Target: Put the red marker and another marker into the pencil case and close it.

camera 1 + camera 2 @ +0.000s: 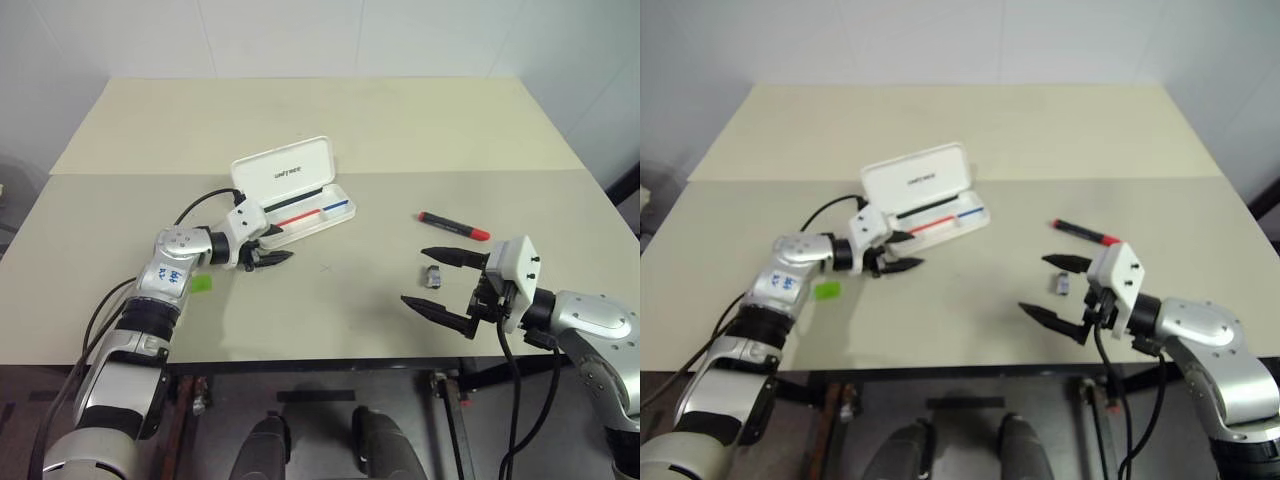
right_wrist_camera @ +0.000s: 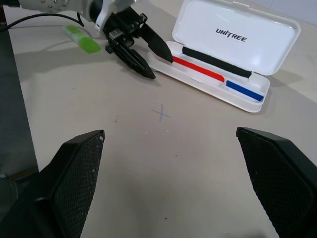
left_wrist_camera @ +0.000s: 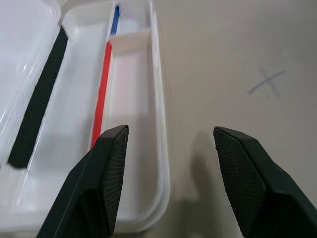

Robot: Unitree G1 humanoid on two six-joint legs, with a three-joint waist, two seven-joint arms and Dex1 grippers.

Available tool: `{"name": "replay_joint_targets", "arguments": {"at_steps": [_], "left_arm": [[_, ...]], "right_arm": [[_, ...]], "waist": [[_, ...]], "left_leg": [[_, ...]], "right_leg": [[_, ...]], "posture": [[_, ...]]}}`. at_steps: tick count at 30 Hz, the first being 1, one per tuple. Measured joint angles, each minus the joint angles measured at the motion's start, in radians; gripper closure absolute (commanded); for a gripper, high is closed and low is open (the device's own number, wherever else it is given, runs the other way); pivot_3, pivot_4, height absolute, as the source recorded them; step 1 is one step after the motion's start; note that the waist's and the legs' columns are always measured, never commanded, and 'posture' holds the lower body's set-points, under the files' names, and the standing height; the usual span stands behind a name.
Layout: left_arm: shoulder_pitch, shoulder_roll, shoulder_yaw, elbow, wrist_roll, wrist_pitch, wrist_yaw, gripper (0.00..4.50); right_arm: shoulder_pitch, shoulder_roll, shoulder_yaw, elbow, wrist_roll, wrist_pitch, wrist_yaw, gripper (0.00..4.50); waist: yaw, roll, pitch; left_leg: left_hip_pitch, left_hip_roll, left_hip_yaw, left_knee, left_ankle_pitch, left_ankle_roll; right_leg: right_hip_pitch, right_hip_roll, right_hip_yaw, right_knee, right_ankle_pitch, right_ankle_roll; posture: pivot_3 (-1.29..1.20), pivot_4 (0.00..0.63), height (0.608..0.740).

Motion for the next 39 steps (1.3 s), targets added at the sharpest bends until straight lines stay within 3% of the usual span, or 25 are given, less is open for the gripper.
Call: {"name": "replay_joint_targets", "arguments": {"at_steps": [9,12,19,30,39], "left_arm": [[-0.068,-0.053,-0.025,0.095,0.060,0.005,0.035,1.64],[-0.085,-0.061,-0.038,0.095,0.069,0.034,0.014,2.20],[-0.120,-0.064,-0.060,0.103,0.102,0.055,-0.003,4.47],[-0.103,-0.066,-0.050,0.080,0.095,0.051,-0.024,4.47],[0.040,-0.032,-0.046,-0.147,0.002,0.036,-0.252,4.47]], "right_arm": [[0.033,-0.006,-0.050,-0.089,0.033,0.052,-0.059,0.00],[0.025,-0.006,-0.050,-0.097,0.037,0.055,-0.071,0.00],[-0.034,-0.018,-0.055,-0.111,0.053,0.075,-0.093,0.00],[-0.070,-0.027,-0.055,-0.118,0.075,0.098,-0.106,0.00],[-0.069,-0.027,-0.048,-0.106,0.074,0.089,-0.093,0.00]], "waist": [[0.000,0.000,0.000],[0.002,0.000,0.000],[0.001,0.000,0.000],[0.002,0.000,0.000],[0.001,0.000,0.000]], "left_leg": [[0.000,0.000,0.000,0.002,0.000,0.000],[0.000,-0.001,0.000,0.002,0.000,0.000],[0.000,-0.001,0.000,0.002,0.000,0.000],[0.000,-0.001,0.000,0.002,0.000,0.001],[-0.001,-0.001,0.000,0.001,-0.001,0.002]], "right_leg": [[0.000,0.000,0.000,0.001,0.000,0.000],[0.001,0.000,0.000,0.001,0.000,0.001],[0.001,0.000,0.001,0.001,0.001,0.001],[0.001,0.000,0.001,0.000,0.001,0.001],[0.001,-0.001,0.001,-0.002,0.000,0.001]], "posture": [[0.00,0.150,0.740],[0.00,0.150,0.740],[0.00,0.150,0.740],[0.00,0.150,0.740],[0.00,0.150,0.740]]}}
